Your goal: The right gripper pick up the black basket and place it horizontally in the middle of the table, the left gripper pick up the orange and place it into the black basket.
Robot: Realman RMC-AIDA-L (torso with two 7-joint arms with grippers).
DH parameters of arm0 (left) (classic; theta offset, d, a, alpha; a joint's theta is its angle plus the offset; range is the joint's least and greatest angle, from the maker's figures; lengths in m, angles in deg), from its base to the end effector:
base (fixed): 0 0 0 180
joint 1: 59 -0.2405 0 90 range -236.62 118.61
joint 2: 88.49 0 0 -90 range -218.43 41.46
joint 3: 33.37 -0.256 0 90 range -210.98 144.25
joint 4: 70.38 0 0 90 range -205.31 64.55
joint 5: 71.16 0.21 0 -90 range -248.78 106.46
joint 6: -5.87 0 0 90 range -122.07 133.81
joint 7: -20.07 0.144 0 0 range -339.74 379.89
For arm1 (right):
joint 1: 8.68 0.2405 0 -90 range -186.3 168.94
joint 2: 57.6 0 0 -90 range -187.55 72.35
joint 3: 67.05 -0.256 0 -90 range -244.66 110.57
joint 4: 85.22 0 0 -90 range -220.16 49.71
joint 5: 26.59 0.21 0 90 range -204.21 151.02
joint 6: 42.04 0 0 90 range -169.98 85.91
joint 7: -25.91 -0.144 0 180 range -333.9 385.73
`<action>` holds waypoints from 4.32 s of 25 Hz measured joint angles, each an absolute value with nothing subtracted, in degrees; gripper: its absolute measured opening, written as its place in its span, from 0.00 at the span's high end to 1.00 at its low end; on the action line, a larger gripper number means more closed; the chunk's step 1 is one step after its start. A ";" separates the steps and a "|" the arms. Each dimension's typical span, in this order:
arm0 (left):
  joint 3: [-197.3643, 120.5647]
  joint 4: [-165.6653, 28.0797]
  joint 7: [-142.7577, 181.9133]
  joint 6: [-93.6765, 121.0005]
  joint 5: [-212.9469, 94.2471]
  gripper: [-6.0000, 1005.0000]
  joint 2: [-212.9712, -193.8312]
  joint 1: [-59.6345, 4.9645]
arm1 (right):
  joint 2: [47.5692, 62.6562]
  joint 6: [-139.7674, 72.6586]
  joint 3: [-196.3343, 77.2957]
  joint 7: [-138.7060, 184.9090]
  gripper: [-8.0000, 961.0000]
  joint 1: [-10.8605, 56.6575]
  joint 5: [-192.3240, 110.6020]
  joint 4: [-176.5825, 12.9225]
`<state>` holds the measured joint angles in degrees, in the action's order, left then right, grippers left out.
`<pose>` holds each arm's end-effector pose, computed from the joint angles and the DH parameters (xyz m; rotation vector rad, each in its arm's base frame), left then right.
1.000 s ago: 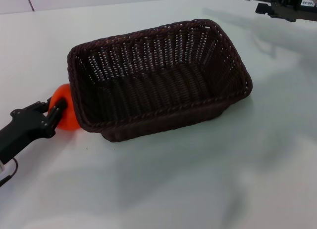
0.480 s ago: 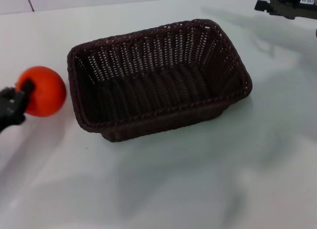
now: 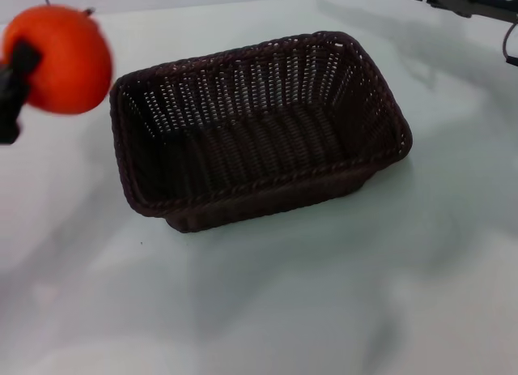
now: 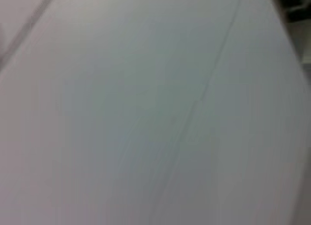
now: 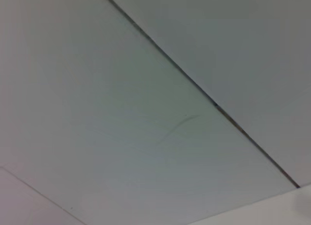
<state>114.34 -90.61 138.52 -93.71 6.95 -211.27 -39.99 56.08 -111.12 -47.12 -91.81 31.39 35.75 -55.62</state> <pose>-0.2817 0.2731 0.0157 -1.9724 -0.6380 -1.4649 0.2809 0.4160 0.0612 -1.4268 -1.8673 -0.6278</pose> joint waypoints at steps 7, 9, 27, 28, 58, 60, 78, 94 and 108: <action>107.77 -88.75 136.43 -87.62 7.23 0.92 -212.39 -32.30 | 57.23 -109.55 -47.02 -88.84 0.11 32.36 35.81 -55.69; 105.33 -88.06 134.92 -84.65 7.23 0.89 -212.40 -30.47 | 57.39 -109.16 -47.01 -88.15 0.11 32.39 36.04 -55.69; 103.04 -87.83 139.53 -86.56 2.85 0.45 -212.68 -32.02 | 59.73 -106.73 -47.00 -74.96 0.11 32.36 47.47 -56.50; 103.16 -87.74 141.15 -87.17 1.44 0.40 -212.69 -32.87 | 60.04 -106.71 -47.01 -73.23 0.11 32.25 48.86 -56.51; 115.85 -80.83 159.56 -97.27 -26.86 0.22 -212.68 -46.82 | 61.77 -103.10 -47.71 -25.44 0.11 33.45 93.33 -69.05; 116.24 -80.91 159.56 -97.29 -26.90 0.22 -212.66 -46.75 | 61.82 -103.10 -47.72 -23.96 0.11 33.69 93.60 -69.08; 118.72 -81.28 159.73 -96.63 -27.20 0.23 -212.49 -46.86 | 61.83 -102.99 -47.78 -10.17 0.11 35.23 93.73 -70.50; 122.80 -81.47 159.89 -94.76 -27.22 0.23 -212.50 -45.96 | 61.92 -102.34 -47.89 -9.64 0.11 36.74 94.59 -70.55; 123.38 -82.28 159.92 -93.36 -27.22 0.23 -212.41 -44.29 | 61.83 -101.37 -47.88 -7.41 0.11 38.11 95.75 -70.55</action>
